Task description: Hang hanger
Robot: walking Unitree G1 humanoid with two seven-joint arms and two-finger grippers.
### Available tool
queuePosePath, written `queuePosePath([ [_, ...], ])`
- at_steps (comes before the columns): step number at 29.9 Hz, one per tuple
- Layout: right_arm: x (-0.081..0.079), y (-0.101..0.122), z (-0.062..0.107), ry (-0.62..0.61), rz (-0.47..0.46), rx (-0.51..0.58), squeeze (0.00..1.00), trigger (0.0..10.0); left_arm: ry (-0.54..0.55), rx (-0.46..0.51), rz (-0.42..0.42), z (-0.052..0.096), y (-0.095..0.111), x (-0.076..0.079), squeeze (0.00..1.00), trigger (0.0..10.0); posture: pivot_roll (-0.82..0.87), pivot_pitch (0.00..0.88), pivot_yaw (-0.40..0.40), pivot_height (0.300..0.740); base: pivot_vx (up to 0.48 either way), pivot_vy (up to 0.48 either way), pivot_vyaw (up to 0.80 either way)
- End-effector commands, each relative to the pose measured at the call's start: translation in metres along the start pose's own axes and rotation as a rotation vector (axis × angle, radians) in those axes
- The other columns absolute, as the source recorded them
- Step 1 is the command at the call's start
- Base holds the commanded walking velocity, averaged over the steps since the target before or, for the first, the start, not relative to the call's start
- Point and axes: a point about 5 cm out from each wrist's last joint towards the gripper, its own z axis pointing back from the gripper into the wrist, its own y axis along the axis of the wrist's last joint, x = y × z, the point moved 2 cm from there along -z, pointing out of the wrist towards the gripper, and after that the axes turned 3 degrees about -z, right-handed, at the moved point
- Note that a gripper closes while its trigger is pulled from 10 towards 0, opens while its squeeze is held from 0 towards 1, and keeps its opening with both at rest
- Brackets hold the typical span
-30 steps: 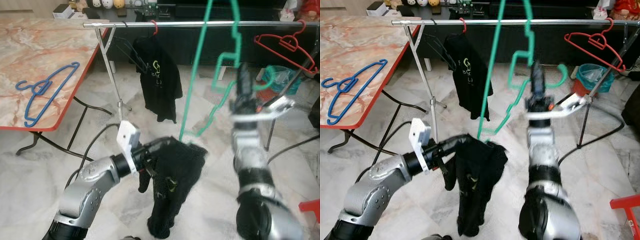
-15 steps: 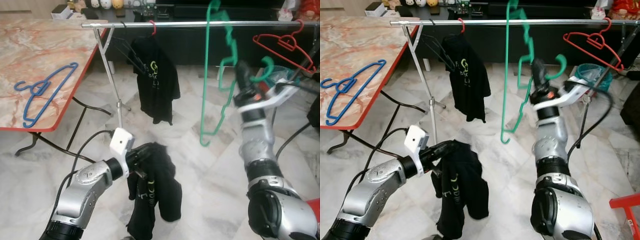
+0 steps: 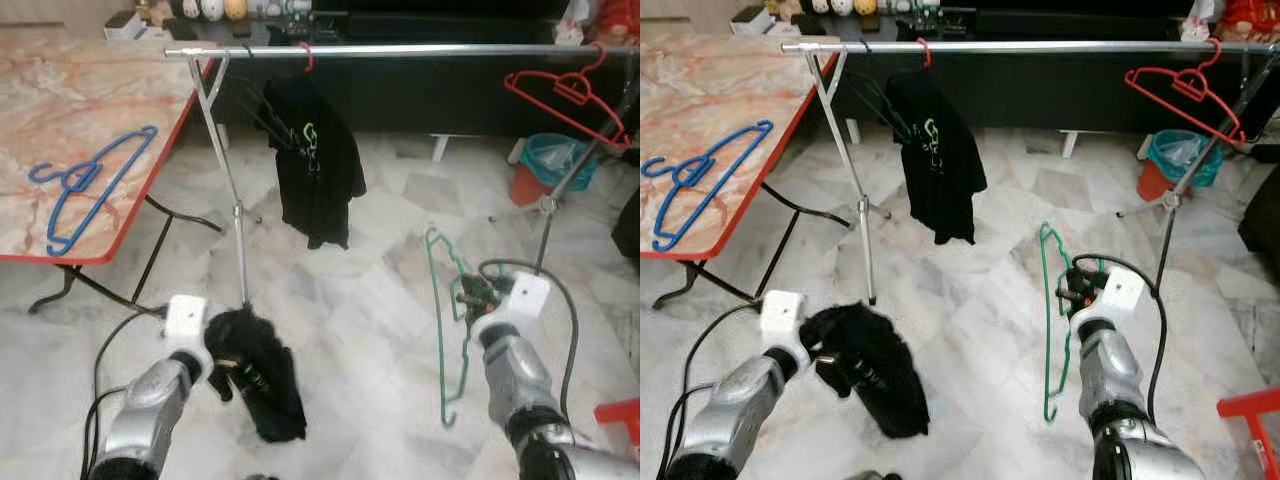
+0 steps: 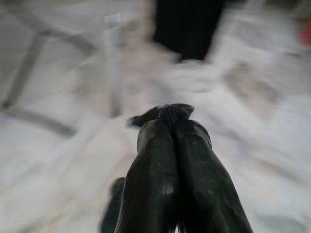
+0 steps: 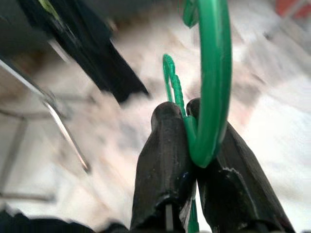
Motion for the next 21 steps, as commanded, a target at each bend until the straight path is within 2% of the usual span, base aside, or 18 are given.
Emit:
queuePosePath([
  [1, 0.006, -0.010, 0.005, -0.031, 0.027, -0.039, 0.00, 10.0, 0.096, 0.007, 0.019, 0.005, -0.005, -0.018, 0.00, 10.0, 0.04, 0.059, -0.012, 0.740, 0.000, 0.000, 0.00],
  [2, 0.009, -0.015, 0.007, -0.045, 0.034, -0.055, 0.00, 10.0, 0.161, 0.011, 0.030, 0.008, -0.008, -0.030, 0.00, 10.0, 0.04, 0.059, -0.012, 0.740, 0.000, 0.000, 0.00],
  [5, 0.012, -0.021, 0.011, -0.050, 0.030, -0.067, 0.00, 10.0, 0.269, 0.026, 0.017, 0.017, -0.010, -0.051, 0.00, 10.0, 0.04, 0.064, -0.013, 0.740, 0.000, 0.000, 0.00],
  [6, 0.013, -0.023, 0.012, -0.060, 0.033, -0.067, 0.00, 10.0, 0.361, 0.045, 0.018, 0.024, -0.009, -0.067, 0.00, 10.0, 0.05, 0.072, -0.013, 0.740, 0.000, 0.000, 0.00],
  [7, 0.013, -0.023, 0.012, -0.066, 0.032, -0.067, 0.00, 10.0, 0.401, 0.060, 0.031, 0.027, -0.008, -0.074, 0.00, 10.0, 0.05, 0.072, -0.013, 0.740, 0.000, 0.000, 0.00],
  [9, 0.012, -0.025, 0.012, -0.075, 0.041, -0.069, 0.00, 10.0, 0.471, 0.093, -0.003, 0.035, -0.005, -0.086, 0.00, 10.0, 0.04, 0.089, -0.011, 0.740, 0.000, 0.000, 0.00],
  [11, 0.009, -0.023, 0.011, -0.080, 0.065, -0.053, 0.00, 10.0, 0.472, 0.122, -0.031, 0.038, -0.003, -0.084, 0.00, 10.0, 0.05, 0.096, -0.015, 0.740, 0.000, 0.000, 0.00],
  [15, -0.001, -0.010, 0.006, -0.057, 0.086, 0.027, 0.00, 10.0, 0.421, 0.204, -0.101, 0.039, 0.011, -0.068, 0.00, 10.0, 0.05, 0.108, -0.016, 0.740, 0.000, 0.000, 0.00],
  [16, -0.011, 0.001, 0.004, -0.026, 0.162, 0.105, 0.00, 10.0, 0.393, 0.257, -0.148, 0.042, 0.019, -0.056, 0.00, 10.0, 0.05, 0.111, -0.020, 0.740, 0.000, 0.000, 0.00],
  [17, -0.015, 0.005, 0.004, -0.009, 0.191, 0.134, 0.00, 10.0, 0.384, 0.278, -0.160, 0.044, 0.022, -0.052, 0.00, 10.0, 0.06, 0.112, -0.021, 0.740, 0.000, 0.000, 0.00],
  [18, -0.027, 0.013, 0.006, 0.053, 0.234, 0.213, 0.00, 10.0, 0.368, 0.314, -0.172, 0.046, 0.028, -0.044, 0.00, 10.0, 0.06, 0.117, -0.024, 0.740, 0.000, 0.000, 0.00],
  [20, -0.038, 0.019, 0.010, 0.111, 0.243, 0.281, 0.00, 10.0, 0.345, 0.346, -0.195, 0.049, 0.033, -0.035, 0.00, 10.0, 0.05, 0.120, -0.023, 0.740, 0.000, 0.000, 0.00],
  [21, -0.051, 0.024, 0.018, 0.177, 0.292, 0.352, 0.00, 10.0, 0.316, 0.386, -0.205, 0.051, 0.041, -0.022, 0.00, 10.0, 0.04, 0.122, -0.021, 0.740, 0.000, 0.000, 0.00],
])
